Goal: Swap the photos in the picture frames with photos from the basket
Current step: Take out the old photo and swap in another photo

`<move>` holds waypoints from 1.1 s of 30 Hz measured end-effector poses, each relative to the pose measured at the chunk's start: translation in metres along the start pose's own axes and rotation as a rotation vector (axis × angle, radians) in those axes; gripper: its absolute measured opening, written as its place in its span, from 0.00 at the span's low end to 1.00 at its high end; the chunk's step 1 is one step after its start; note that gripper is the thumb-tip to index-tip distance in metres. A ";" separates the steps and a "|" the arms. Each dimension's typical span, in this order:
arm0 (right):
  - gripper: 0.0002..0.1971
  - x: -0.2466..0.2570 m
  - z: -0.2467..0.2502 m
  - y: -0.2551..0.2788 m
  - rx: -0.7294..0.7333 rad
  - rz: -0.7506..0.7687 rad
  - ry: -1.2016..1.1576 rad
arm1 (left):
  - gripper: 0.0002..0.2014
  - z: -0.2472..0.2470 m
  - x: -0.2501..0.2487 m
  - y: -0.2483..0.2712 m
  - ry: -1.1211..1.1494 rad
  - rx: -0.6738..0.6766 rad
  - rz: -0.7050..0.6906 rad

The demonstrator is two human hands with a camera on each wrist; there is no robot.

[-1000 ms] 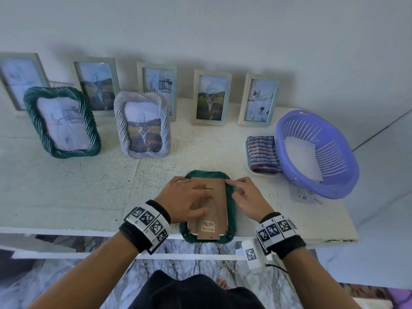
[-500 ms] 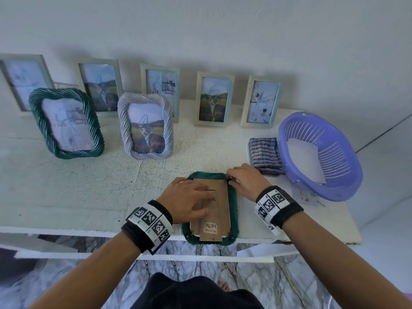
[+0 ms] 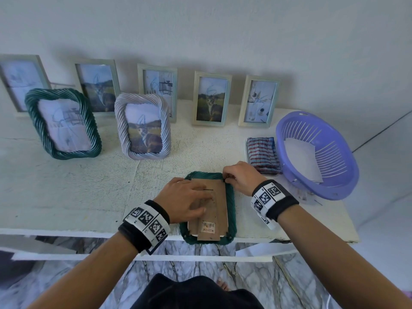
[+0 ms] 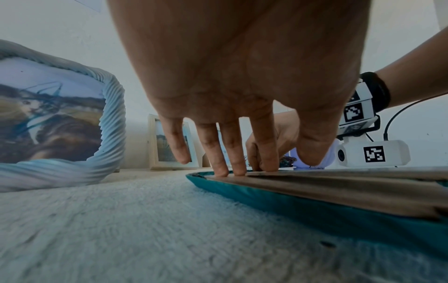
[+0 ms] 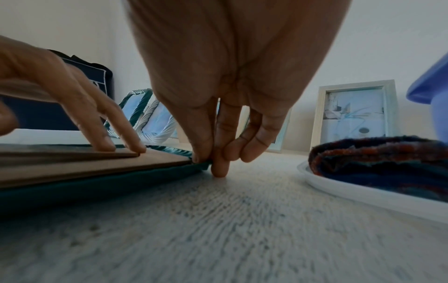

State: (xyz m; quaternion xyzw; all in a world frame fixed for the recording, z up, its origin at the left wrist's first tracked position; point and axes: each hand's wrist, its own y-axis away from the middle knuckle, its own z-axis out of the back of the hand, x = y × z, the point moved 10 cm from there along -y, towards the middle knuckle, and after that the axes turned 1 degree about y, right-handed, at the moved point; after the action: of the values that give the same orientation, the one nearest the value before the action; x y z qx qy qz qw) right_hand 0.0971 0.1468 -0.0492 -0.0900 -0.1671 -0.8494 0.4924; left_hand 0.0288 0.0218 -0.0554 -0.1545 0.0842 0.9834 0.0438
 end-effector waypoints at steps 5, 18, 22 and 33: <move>0.15 0.009 -0.005 0.019 -0.028 -0.086 0.006 | 0.31 0.002 0.001 0.001 0.034 -0.003 -0.009; 0.26 0.036 -0.036 0.069 -0.027 -0.148 -0.033 | 0.26 0.008 0.054 0.019 0.229 -0.139 0.342; 0.25 0.037 -0.038 0.069 -0.040 -0.155 -0.061 | 0.39 0.006 0.052 0.018 0.320 -0.068 0.370; 0.26 0.036 -0.041 0.069 -0.065 -0.150 -0.097 | 0.20 0.014 0.057 0.014 0.795 -0.058 0.436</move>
State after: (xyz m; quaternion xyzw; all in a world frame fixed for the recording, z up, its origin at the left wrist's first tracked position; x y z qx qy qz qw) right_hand 0.1392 0.0713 -0.0624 -0.1340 -0.1695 -0.8835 0.4156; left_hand -0.0310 0.0136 -0.0578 -0.5000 0.0973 0.8360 -0.2043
